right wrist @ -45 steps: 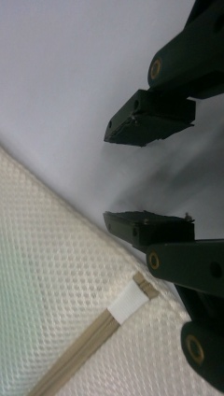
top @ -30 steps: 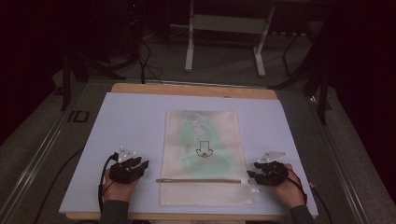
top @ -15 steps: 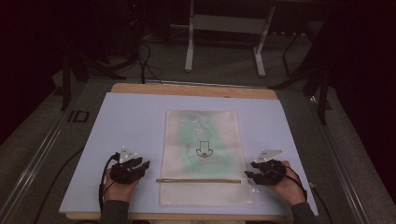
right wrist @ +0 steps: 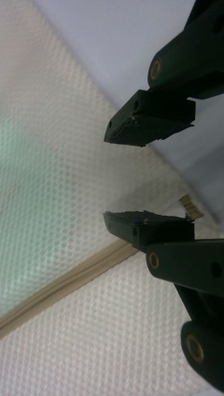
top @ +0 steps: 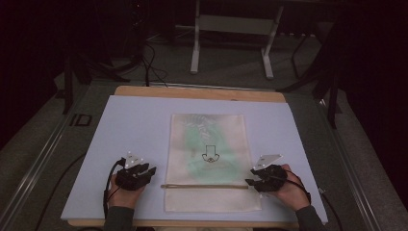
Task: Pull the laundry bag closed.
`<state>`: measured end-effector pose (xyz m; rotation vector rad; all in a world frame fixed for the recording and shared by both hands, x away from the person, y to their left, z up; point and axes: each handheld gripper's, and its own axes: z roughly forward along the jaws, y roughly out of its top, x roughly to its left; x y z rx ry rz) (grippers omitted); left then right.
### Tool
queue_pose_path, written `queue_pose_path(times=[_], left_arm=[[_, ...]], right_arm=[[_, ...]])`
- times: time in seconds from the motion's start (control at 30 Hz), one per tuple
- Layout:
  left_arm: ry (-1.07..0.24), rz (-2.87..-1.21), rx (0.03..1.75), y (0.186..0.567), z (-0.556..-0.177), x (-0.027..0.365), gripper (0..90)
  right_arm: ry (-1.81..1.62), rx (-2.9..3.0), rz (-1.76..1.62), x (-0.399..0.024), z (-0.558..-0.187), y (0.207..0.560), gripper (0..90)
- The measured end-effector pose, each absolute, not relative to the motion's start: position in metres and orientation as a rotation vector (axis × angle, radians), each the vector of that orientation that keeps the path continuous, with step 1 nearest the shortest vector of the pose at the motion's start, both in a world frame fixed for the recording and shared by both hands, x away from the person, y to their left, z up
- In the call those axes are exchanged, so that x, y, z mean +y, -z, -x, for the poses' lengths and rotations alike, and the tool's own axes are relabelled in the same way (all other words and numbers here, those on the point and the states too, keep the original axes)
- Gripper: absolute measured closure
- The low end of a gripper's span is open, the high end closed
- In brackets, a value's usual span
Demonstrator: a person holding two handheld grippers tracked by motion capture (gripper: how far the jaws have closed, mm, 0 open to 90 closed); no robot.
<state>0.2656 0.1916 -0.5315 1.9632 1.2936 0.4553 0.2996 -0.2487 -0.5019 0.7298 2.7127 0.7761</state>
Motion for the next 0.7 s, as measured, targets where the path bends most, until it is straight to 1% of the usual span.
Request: queue_pose_path(times=[0.7], left_arm=[[-0.461, -1.954, 1.301, 0.531, -0.266, 0.194, 62.8]], right_arm=[[-0.804, 2.780, -0.594, -0.219, -0.299, 0.495, 52.9]])
